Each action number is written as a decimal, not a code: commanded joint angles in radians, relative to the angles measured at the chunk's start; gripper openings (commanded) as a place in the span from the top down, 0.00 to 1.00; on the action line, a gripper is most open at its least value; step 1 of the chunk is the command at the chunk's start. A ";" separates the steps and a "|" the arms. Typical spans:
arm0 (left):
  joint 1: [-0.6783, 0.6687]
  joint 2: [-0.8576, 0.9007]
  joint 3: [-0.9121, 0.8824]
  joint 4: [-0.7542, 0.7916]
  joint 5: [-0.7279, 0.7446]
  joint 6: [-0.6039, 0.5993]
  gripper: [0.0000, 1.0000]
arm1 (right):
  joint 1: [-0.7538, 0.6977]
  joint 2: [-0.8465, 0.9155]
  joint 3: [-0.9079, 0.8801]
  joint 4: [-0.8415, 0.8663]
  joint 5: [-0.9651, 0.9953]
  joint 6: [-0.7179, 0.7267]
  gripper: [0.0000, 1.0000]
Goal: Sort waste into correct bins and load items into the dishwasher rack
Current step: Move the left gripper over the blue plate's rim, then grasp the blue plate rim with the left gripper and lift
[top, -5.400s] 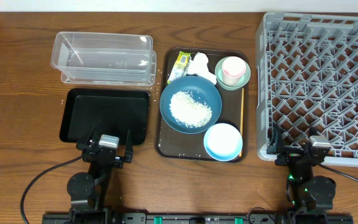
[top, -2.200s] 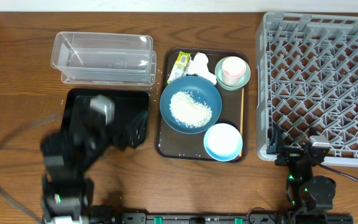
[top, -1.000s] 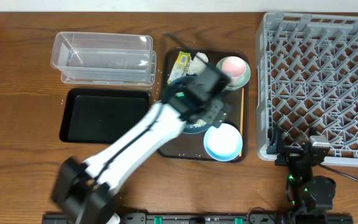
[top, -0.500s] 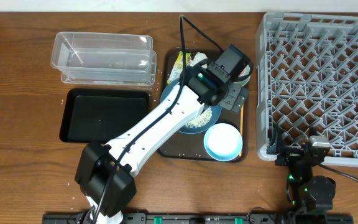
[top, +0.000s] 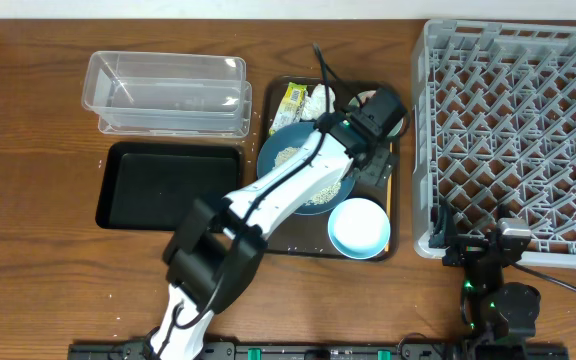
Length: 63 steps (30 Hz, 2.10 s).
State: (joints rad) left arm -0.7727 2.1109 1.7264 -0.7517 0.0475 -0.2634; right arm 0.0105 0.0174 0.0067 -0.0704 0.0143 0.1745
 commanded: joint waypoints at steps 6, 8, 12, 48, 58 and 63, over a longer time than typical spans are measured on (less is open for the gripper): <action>0.001 0.060 -0.009 0.009 -0.015 -0.005 0.32 | 0.002 -0.004 -0.001 -0.004 -0.004 -0.011 0.01; 0.001 0.060 -0.009 0.007 -0.014 -0.005 0.34 | 0.002 -0.004 -0.001 -0.004 -0.004 -0.011 0.01; 0.001 0.060 -0.013 -0.006 -0.015 -0.031 0.39 | 0.002 -0.004 -0.001 -0.004 -0.004 -0.011 0.01; 0.001 0.017 -0.038 0.001 -0.036 -0.057 0.89 | 0.002 -0.004 -0.001 -0.005 -0.004 -0.011 0.01; 0.001 -0.113 -0.038 -0.021 -0.036 -0.057 0.91 | 0.002 -0.004 -0.001 -0.004 -0.004 -0.011 0.01; 0.004 -0.211 -0.038 -0.065 -0.037 -0.057 0.91 | 0.002 -0.004 -0.001 -0.004 -0.004 -0.011 0.01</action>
State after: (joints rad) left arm -0.7738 1.9629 1.6764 -0.7982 0.0196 -0.3180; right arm 0.0105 0.0174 0.0067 -0.0700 0.0143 0.1745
